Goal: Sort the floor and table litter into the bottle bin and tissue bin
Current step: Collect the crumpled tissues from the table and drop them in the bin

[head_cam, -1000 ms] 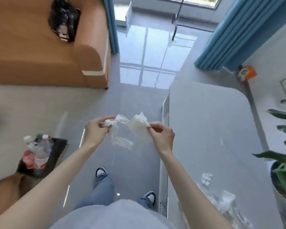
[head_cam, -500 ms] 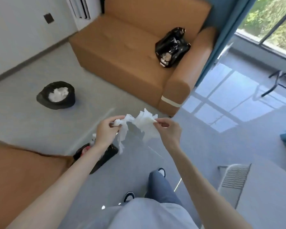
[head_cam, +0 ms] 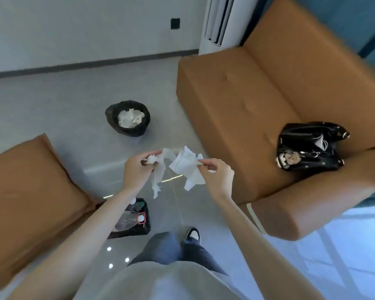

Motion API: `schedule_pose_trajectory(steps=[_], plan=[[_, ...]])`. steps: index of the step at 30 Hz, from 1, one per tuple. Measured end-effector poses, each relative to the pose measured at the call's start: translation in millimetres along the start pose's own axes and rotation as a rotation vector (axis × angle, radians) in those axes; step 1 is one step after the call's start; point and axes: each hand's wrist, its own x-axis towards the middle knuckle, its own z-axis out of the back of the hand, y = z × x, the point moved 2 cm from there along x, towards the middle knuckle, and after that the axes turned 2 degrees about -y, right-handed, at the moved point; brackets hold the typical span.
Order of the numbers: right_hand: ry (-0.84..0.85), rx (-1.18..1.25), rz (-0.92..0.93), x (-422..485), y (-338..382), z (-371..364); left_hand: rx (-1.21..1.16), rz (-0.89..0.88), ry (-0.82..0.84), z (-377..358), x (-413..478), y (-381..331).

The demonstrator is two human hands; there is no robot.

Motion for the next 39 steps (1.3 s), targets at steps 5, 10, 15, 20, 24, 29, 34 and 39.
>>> schedule_pose_trajectory(steps=[5,10,15,20,24,29,34,39], plan=[[0.170,-0.035,0.102,94,38,-44,-0.133,0.099,-0.197,17,61,-12],[0.285,-0.111,0.158,183,70,-113,-0.223,0.176,-0.282,43,139,2],[0.323,-0.127,0.159,264,110,-177,-0.194,0.259,-0.317,75,229,-4],[0.388,-0.186,0.168,330,147,-240,-0.218,0.346,-0.357,110,319,-7],[0.471,-0.207,0.129,378,156,-301,-0.228,0.417,-0.398,129,388,0],[0.549,-0.251,0.106,439,151,-390,-0.258,0.508,-0.416,141,477,36],[0.616,-0.282,0.056,491,140,-470,-0.277,0.572,-0.448,150,559,77],[0.622,-0.330,-0.017,528,115,-536,-0.268,0.663,-0.443,146,625,124]])
